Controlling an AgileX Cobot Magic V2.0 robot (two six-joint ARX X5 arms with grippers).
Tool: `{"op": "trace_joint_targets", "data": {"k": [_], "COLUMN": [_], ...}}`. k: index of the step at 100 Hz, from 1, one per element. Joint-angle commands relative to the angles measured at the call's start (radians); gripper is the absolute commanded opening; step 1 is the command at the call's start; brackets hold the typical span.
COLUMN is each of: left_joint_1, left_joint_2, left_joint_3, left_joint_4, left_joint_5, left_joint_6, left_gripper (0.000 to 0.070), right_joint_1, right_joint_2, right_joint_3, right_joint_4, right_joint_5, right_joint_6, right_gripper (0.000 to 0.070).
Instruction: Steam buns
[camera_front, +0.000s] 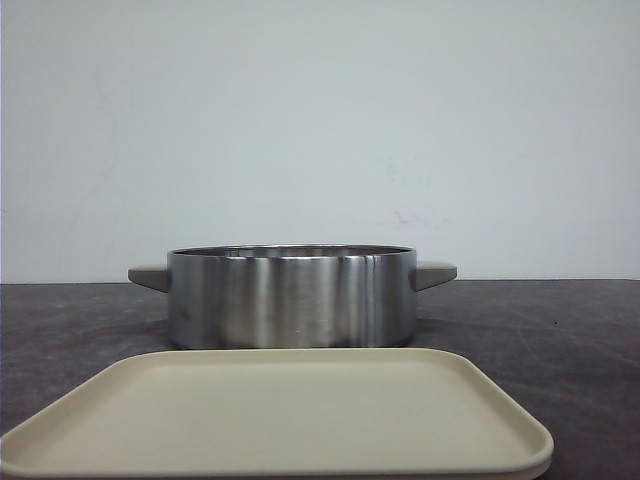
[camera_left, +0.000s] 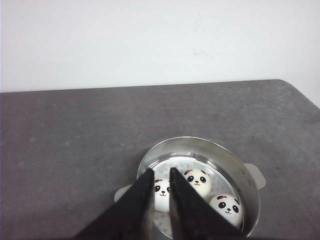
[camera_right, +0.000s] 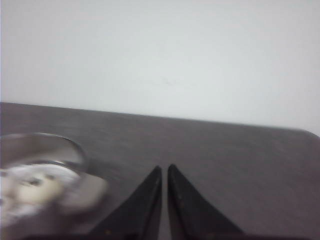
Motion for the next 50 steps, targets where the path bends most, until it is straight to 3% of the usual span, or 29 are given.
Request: {"op": "trace_joint_targets", "data": {"k": [1, 11, 23, 43, 50], "left_joint_1": [-0.004, -0.004, -0.004, -0.004, -0.004], "left_joint_2": [0.005, 0.005, 0.005, 0.005, 0.005], "left_joint_3": [0.009, 0.009, 0.009, 0.009, 0.009], "left_joint_4": [0.012, 0.012, 0.012, 0.016, 0.017], "left_joint_5": [-0.002, -0.002, -0.002, -0.002, -0.002], "left_joint_6": [0.006, 0.006, 0.006, 0.006, 0.006], "left_gripper": [0.0006, 0.0006, 0.0006, 0.0006, 0.0006], "right_joint_1": [-0.058, -0.127, -0.146, -0.156, -0.164], "right_joint_2": [-0.061, -0.147, -0.219, -0.311, -0.304], "right_joint_3": [-0.061, -0.152, -0.239, -0.237, -0.237], "right_joint_4": [0.017, 0.017, 0.012, -0.245, -0.241], "right_joint_5": [-0.008, -0.042, -0.051, -0.050, -0.038], "right_joint_6": [-0.002, 0.005, 0.081, 0.111, 0.110], "right_gripper": [0.0015, 0.0015, 0.0015, 0.0015, 0.0015]}}
